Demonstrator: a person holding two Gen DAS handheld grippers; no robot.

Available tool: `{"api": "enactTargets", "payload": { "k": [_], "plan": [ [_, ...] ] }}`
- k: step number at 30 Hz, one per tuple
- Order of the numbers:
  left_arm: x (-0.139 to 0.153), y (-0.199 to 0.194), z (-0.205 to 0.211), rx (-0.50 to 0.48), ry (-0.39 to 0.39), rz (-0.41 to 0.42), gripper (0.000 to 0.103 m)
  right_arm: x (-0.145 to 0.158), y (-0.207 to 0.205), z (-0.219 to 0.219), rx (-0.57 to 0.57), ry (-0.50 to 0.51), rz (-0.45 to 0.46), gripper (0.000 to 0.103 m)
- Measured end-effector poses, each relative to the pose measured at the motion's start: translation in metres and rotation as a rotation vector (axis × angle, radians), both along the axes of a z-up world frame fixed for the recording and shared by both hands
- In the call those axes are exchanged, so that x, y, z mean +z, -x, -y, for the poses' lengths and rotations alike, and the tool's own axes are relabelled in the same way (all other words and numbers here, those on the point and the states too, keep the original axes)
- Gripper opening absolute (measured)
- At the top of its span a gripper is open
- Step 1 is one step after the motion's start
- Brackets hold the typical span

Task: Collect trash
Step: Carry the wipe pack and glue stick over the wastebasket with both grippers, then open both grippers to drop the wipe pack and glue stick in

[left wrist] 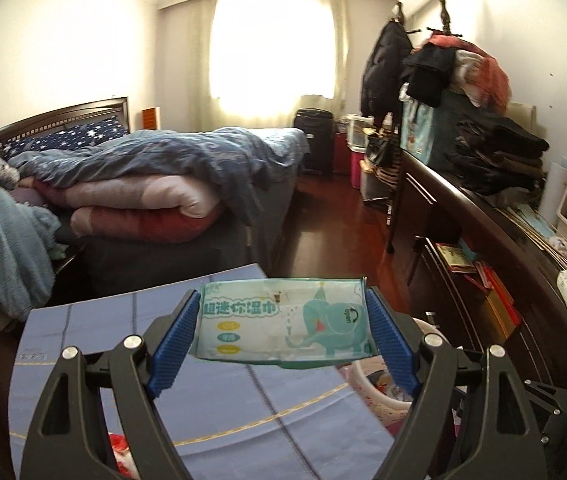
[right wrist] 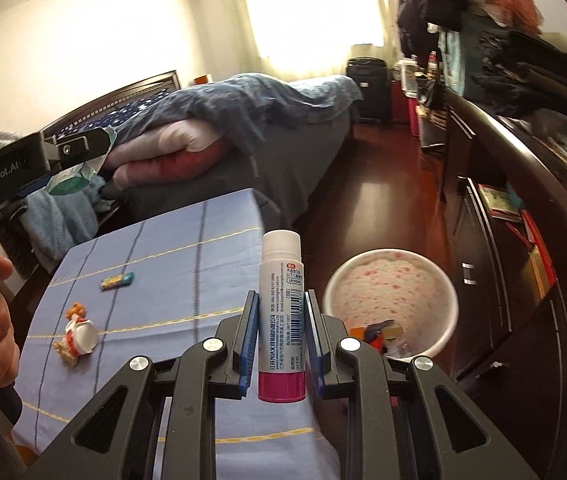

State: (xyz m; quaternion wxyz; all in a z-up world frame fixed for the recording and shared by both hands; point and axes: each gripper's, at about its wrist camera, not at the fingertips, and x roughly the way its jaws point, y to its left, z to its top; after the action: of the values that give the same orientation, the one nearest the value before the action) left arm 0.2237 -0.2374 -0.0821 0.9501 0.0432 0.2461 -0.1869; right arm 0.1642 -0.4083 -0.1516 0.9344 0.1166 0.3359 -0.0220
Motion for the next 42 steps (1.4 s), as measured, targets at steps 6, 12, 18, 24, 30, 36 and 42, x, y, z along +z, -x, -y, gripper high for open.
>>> {"api": "enactTargets", "payload": {
  "k": [6,12,18,24,30,36,42],
  "plan": [
    [-0.008,-0.005,0.039,-0.065,-0.013,-0.009,0.082,-0.004,0.003,0.027,-0.063,-0.002,-0.010,0.023],
    [-0.018,-0.014,0.066,-0.113,-0.014,-0.029,0.082,-0.012,0.004,0.051,-0.121,-0.003,-0.029,0.023],
    [-0.034,-0.027,0.093,-0.148,-0.028,-0.057,0.082,-0.025,-0.001,0.073,-0.174,-0.004,-0.056,0.023],
    [-0.059,-0.051,0.124,-0.202,-0.045,-0.108,0.082,-0.051,-0.019,0.096,-0.227,-0.013,-0.114,0.023],
    [-0.098,-0.082,0.158,-0.245,-0.061,-0.198,0.082,-0.082,-0.045,0.116,-0.260,-0.030,-0.171,0.023],
    [-0.135,-0.115,0.187,-0.293,-0.046,-0.310,0.091,-0.113,-0.070,0.132,-0.299,-0.043,-0.204,0.023],
    [-0.159,-0.132,0.202,-0.312,-0.045,-0.387,0.097,-0.131,-0.079,0.146,-0.346,-0.042,-0.216,0.037]
  ]
}}
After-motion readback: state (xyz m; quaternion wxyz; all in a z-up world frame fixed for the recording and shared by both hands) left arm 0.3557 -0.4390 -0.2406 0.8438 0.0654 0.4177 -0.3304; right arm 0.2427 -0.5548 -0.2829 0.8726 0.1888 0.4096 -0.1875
